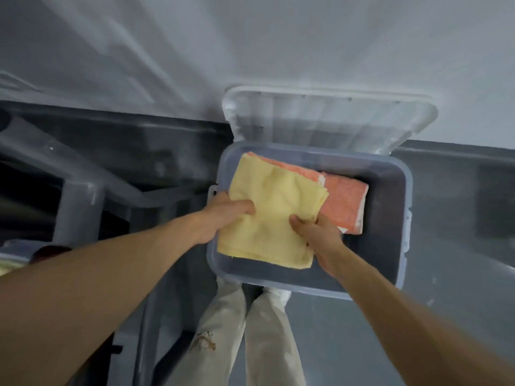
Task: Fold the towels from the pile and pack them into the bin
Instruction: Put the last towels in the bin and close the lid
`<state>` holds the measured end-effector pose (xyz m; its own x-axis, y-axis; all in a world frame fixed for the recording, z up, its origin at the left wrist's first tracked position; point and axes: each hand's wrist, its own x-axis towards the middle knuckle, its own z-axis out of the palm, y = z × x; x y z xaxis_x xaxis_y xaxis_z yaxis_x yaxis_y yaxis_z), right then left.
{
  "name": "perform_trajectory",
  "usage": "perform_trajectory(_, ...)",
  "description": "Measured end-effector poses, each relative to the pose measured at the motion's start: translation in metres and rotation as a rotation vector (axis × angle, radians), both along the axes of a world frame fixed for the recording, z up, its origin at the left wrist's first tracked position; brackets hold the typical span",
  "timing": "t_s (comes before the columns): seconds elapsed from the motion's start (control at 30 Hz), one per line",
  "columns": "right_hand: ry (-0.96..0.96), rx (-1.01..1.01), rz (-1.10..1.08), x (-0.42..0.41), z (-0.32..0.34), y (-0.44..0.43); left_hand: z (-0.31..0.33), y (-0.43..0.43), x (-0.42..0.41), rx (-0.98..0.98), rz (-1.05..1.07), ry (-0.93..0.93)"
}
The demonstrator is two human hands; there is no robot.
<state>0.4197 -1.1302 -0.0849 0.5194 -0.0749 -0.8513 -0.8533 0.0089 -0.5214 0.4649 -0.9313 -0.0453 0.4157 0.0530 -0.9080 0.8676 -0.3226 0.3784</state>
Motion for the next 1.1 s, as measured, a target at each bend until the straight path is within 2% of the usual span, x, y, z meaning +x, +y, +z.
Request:
perform_trajectory(0.13,-0.010,-0.089,0.090,0.017,-0.082,0.007,-0.083,0.003,0.006,0.008,0.018,0.012)
perform_trajectory(0.27,-0.036,-0.157,0.107,0.034,-0.136,0.010,-0.139,0.003,0.013,0.029,-0.007,0.009)
perform_trajectory(0.5,-0.082,-0.313,0.183,0.066,-0.198,-0.002,-0.212,-0.008,0.042,-0.015,-0.014,0.044)
perform_trajectory(0.63,-0.041,-0.302,0.196,0.071,-0.225,0.001,-0.237,-0.008,0.052,-0.019,-0.028,0.086)
perform_trajectory(0.8,0.018,-0.261,0.197,0.068,-0.236,0.012,-0.252,-0.004,0.048,0.030,0.078,0.081)
perform_trajectory(1.1,0.049,-0.318,0.208,0.065,-0.208,0.017,-0.217,-0.005,0.041,0.050,0.065,0.009)
